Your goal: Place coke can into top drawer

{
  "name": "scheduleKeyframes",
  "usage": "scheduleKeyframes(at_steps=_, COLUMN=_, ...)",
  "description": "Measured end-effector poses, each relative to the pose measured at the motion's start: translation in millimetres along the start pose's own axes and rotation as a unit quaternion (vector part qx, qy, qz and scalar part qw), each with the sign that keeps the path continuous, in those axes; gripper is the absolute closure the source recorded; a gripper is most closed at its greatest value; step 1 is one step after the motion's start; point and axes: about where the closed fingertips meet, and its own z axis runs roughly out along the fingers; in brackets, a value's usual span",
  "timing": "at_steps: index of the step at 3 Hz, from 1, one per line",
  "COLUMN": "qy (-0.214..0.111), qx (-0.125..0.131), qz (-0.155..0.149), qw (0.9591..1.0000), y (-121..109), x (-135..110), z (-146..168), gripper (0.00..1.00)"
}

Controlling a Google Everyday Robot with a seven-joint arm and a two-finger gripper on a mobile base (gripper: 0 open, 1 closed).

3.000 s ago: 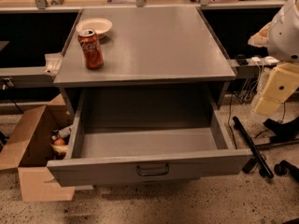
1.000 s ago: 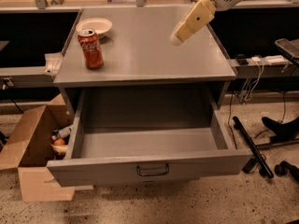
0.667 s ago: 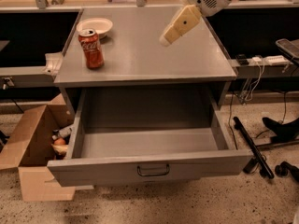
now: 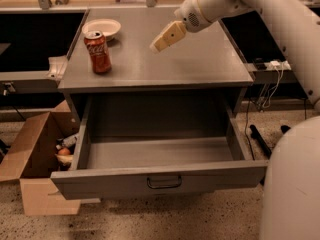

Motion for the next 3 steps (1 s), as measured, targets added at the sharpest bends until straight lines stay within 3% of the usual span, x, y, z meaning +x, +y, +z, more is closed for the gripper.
scheduleKeyframes(at_steps=2, qy=-0.058, qx=-0.004, qz=0.012, qw=0.9982, y=-10.2, x=-8.4, z=82.4, gripper=0.00)
scheduleKeyframes(at_steps=3, qy=-0.058, qx=-0.004, qz=0.012, qw=0.9982, y=-10.1, x=-8.4, z=82.5, gripper=0.00)
